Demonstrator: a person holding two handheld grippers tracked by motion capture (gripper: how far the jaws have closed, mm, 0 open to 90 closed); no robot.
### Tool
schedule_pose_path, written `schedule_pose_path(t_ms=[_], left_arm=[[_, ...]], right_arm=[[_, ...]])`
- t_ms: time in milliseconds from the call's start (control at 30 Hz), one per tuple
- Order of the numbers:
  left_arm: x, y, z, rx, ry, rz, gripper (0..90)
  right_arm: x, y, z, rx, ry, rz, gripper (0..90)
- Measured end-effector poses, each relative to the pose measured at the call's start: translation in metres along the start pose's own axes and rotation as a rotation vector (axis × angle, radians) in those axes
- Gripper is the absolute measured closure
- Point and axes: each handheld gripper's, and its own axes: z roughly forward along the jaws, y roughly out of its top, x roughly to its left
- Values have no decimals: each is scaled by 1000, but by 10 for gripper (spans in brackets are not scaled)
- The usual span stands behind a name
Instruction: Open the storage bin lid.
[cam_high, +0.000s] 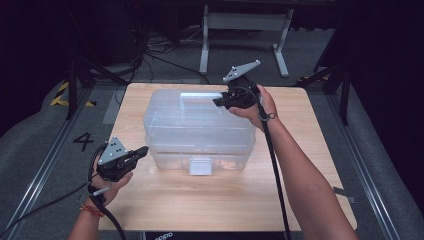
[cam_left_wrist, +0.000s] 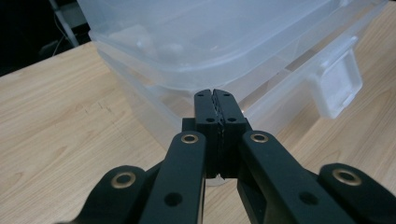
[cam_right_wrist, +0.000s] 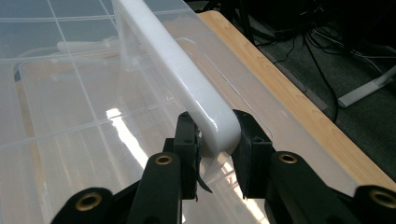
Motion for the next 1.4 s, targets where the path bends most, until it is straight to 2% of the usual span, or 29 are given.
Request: schedule_pose_path(t_ms=[333, 433, 533, 567, 600, 667, 700, 867, 1033, 1167, 1367, 1400], left_arm=[[-1, 4, 11, -5, 4, -14, 899], [-1, 4, 10, -8, 5, -19, 899], [-1, 4, 9, -12, 8, -21, 899], [-1, 5, 9, -13, 9, -20, 899], [-1, 5, 9, -13, 9, -20, 899], [-1, 5, 9, -14, 13, -17, 899], [-1, 5, 9, -14, 14, -14, 899], [-1, 6, 7, -20, 14, -16, 899], [0, 9, 6, -23, 22, -14, 900], [1, 10, 5, -22, 28, -9, 899], [3, 14, 4, -30, 32, -12, 900], [3, 14, 4, -28, 31, -13, 899]], right_arm=[[0, 1, 0, 6, -3, 3, 730], [2, 0, -1, 4, -20, -9, 724], [4, 0, -3, -14, -43, -16, 682], [6, -1, -9, -36, -60, -11, 650], [6, -1, -9, -36, -60, -11, 650], [9, -4, -16, -45, -85, -33, 632], [10, -7, -21, -52, -101, -41, 609], [10, -22, -45, -94, -117, -37, 551], [12, -45, -68, -138, -133, -34, 517], [12, -62, -82, -163, -137, -19, 496], [14, -85, -95, -160, -157, -10, 465], [15, -92, -100, -183, -166, 1, 464]])
